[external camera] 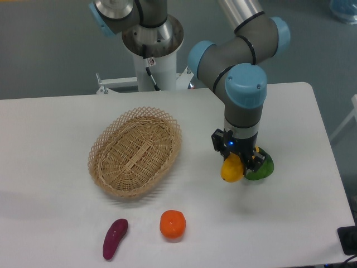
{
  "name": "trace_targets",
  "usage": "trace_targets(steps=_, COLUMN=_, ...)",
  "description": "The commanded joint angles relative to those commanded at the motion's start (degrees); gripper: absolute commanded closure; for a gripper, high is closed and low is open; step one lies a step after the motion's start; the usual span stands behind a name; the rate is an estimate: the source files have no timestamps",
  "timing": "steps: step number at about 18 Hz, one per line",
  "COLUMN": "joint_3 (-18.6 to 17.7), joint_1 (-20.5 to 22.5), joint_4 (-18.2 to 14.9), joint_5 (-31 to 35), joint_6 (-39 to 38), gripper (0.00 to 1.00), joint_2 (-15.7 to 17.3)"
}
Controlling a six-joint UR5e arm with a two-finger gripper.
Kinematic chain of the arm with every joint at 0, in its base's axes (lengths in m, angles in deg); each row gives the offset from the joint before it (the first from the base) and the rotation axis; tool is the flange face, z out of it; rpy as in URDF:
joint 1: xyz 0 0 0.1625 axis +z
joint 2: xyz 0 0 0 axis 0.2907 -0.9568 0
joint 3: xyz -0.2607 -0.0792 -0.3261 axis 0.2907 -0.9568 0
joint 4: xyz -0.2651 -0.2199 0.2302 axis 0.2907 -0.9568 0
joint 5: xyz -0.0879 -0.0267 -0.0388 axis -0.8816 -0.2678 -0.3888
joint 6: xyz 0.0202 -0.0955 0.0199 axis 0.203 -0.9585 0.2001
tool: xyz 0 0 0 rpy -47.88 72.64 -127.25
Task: Place the mango on the table
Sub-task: 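Carry the yellow mango in the gripper down toward the table beside the orange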
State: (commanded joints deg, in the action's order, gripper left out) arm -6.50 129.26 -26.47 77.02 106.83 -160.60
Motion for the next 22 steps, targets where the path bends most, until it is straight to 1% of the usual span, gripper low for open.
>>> trace_targets(steps=6, joint_3=0.4, joint_1=0.0, joint_4=-0.3, joint_5=0.0, joint_6=-0.4, gripper=0.59, joint_2=-0.4)
trace_targets(steps=10, joint_3=1.6, joint_1=0.0, joint_4=-0.4, joint_5=0.1, joint_6=-0.5, gripper=0.58, joint_2=-1.1)
trace_targets(steps=14, joint_3=2.0, joint_1=-0.4, joint_4=0.1, joint_5=2.3, joint_6=-0.7, gripper=0.59, joint_2=-3.3)
trace_targets(steps=16, joint_3=3.5, joint_1=-0.7, joint_4=1.2, joint_5=2.4, joint_6=-0.7, gripper=0.60, joint_2=-5.2)
trace_targets(steps=18, joint_3=4.9, joint_1=-1.3, joint_4=1.2, joint_5=2.4, joint_6=-0.7, gripper=0.60, joint_2=-6.9)
trace_targets(steps=20, joint_3=5.4, joint_1=-1.8, joint_4=1.4, joint_5=2.4, joint_6=-0.8, gripper=0.60, joint_2=-8.3)
trace_targets(steps=22, joint_3=5.3, joint_1=-2.7, joint_4=3.2, joint_5=2.5, joint_6=-2.6, gripper=0.60, joint_2=-9.2)
